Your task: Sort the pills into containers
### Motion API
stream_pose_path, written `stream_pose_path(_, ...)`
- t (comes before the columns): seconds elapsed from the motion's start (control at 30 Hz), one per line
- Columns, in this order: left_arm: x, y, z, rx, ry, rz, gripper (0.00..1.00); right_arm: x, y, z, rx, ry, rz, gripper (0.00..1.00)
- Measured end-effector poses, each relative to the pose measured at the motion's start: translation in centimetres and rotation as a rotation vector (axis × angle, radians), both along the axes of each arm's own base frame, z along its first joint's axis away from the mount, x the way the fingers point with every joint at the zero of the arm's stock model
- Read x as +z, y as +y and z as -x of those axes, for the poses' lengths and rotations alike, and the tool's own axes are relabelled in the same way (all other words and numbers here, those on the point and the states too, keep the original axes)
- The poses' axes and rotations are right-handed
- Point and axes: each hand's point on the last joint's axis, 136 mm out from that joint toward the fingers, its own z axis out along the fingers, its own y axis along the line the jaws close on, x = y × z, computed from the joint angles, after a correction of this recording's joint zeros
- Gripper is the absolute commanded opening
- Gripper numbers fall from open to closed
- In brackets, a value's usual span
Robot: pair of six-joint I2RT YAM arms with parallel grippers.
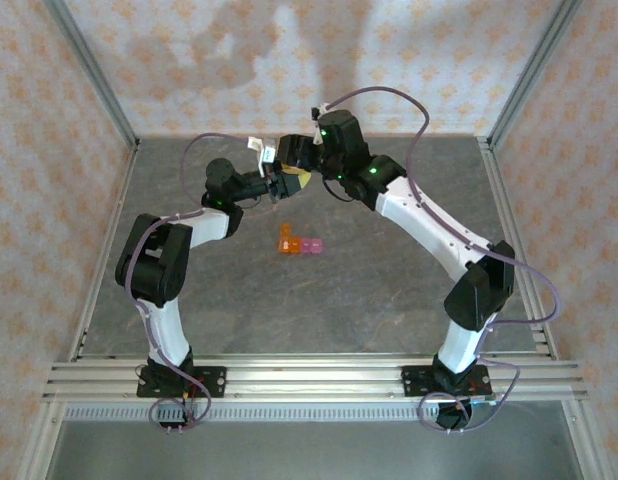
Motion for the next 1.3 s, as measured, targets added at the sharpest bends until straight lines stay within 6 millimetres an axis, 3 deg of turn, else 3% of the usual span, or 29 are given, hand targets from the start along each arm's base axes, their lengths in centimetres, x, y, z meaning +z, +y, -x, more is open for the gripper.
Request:
stream_pose_path(0.17,0.1,0.0,-0.2,0.012,0.002,0.004,0.00,-0.1,-0.7,-0.3,0.034,0.024,-0.020,0.82)
stream_pose_path(0.53,0.2,0.0,-0.3,0.016,0.000,0.005,0.00,1.1,-4.4,-1.5,0.092,0.019,0.005,0.85)
stream_pose_path(0.77,0.2,0.0,-0.3,0.017,0.000,0.005,0.00,3.9,-3.5,-0.9,0.184,-0.032,-0.001,0.84)
stream_pose_path(0.87,0.2,0.0,-0.3,0.016,0.000,0.005,0.00,3.2,-2.8,-1.2,0.216,-0.014,-0.001,0.81)
stream_pose_path(1.13,0.2,0.0,-0.3,0.016,0.000,0.005,0.00,-1.3,-0.7,-1.7,0.284,0.092,0.040,0.75)
stream_pose_path(1.3,0.2,0.0,-0.3,0.017,0.000,0.005,0.00,-1.7,0.3,-1.2,0.316,0.102,0.055,0.63)
